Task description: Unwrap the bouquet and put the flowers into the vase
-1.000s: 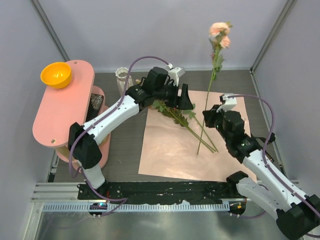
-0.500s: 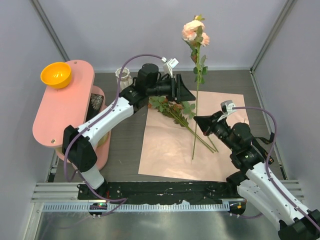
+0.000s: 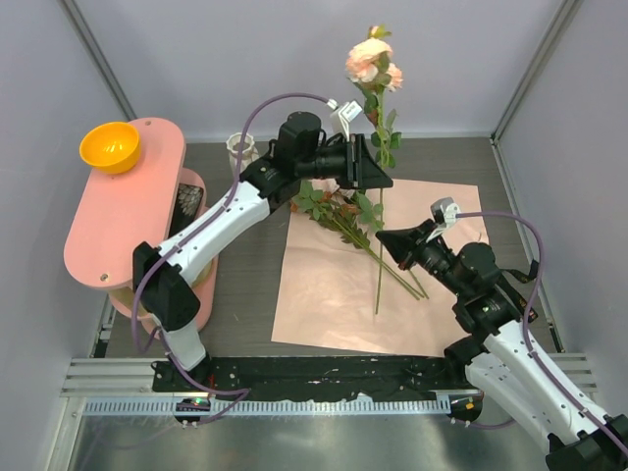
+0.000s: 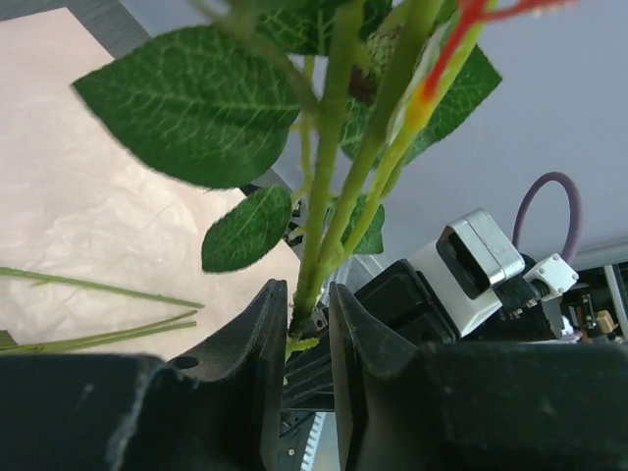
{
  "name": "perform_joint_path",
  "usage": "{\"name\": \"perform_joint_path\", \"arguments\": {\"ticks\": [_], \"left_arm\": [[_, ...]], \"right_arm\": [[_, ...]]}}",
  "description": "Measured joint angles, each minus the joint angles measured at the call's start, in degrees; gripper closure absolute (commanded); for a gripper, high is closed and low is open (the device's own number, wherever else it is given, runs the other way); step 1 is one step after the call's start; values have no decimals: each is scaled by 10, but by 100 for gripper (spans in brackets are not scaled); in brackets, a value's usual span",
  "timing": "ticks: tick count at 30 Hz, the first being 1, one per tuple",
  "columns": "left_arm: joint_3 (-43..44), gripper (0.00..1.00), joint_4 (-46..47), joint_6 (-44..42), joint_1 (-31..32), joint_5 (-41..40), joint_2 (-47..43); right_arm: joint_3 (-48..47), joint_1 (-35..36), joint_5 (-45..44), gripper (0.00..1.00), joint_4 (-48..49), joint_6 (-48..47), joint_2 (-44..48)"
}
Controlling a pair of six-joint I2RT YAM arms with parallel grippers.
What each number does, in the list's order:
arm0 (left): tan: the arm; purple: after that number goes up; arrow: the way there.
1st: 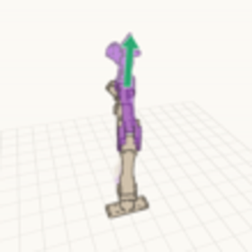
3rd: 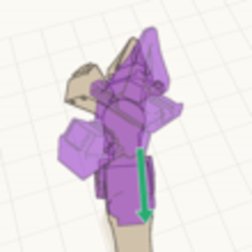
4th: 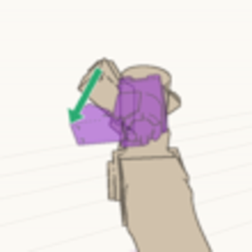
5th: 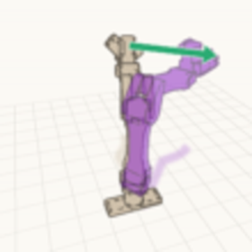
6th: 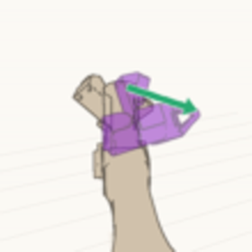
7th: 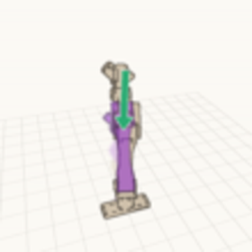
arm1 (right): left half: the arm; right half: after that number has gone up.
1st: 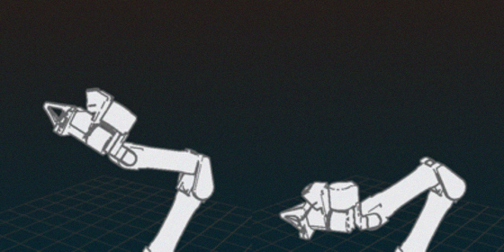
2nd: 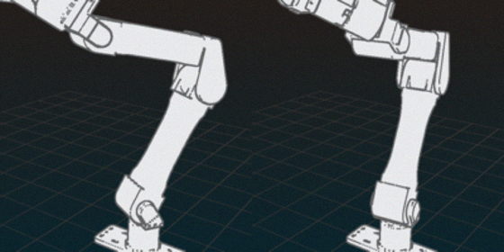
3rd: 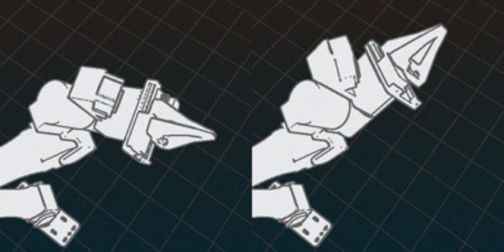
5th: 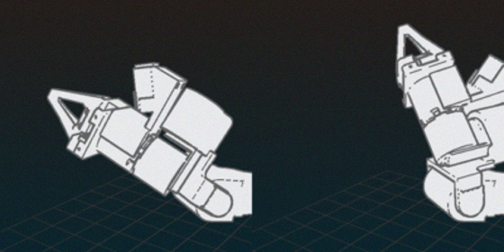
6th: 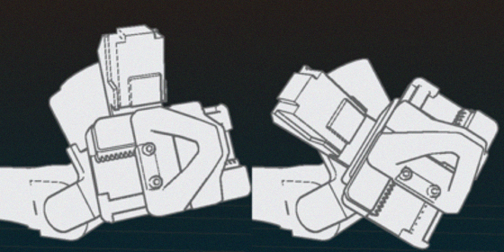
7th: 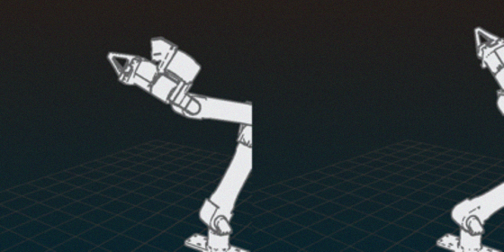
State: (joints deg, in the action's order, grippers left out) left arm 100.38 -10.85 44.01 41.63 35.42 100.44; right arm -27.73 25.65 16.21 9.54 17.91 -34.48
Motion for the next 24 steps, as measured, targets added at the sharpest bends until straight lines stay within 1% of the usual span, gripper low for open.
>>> {"name": "perform_joint_path", "arguments": {"ticks": [2,3,4,5,6,7,8,9,10,11,13,17,19,21,24], "left_arm": [[10,85,-15,-9,0,-3,4],[14,100,-24,-12,0,-5,6],[17,100,-33,-16,0,-9,7],[24,100,-46,-30,0,-12,8],[30,100,-58,-36,0,-17,9],[38,100,-75,-47,0,-25,10],[49,100,-99,-61,2,-37,11],[60,100,-118,-79,3,-48,12],[78,100,-147,-105,5,-72,12],[96,100,-174,-131,7,-103,12],[136,100,-213,-186,10,-165,11],[200,100,-250,-272,1,-299,-2],[224,100,-250,-302,-19,-357,-16],[249,100,-245,-325,-53,-418,-33],[270,100,-219,-343,-100,-488,-56]], "right_arm": [[0,0,7,99,0,0,0],[0,0,12,99,0,0,0],[0,0,16,99,0,0,0],[1,0,20,81,0,0,-1],[1,0,20,68,0,0,-3],[0,0,16,59,-1,-2,-5],[-1,0,6,44,-4,-2,-8],[-5,0,-9,38,-15,-3,-10],[-9,2,-37,33,-29,-5,-10],[-14,2,-72,26,-47,-8,-9],[-21,2,-146,22,-80,-9,0],[-21,1,-263,22,-127,-10,36],[-21,1,-291,22,-136,-9,47],[-21,1,-305,23,-137,-8,52],[-21,1,-318,23,-145,-8,42]]}}
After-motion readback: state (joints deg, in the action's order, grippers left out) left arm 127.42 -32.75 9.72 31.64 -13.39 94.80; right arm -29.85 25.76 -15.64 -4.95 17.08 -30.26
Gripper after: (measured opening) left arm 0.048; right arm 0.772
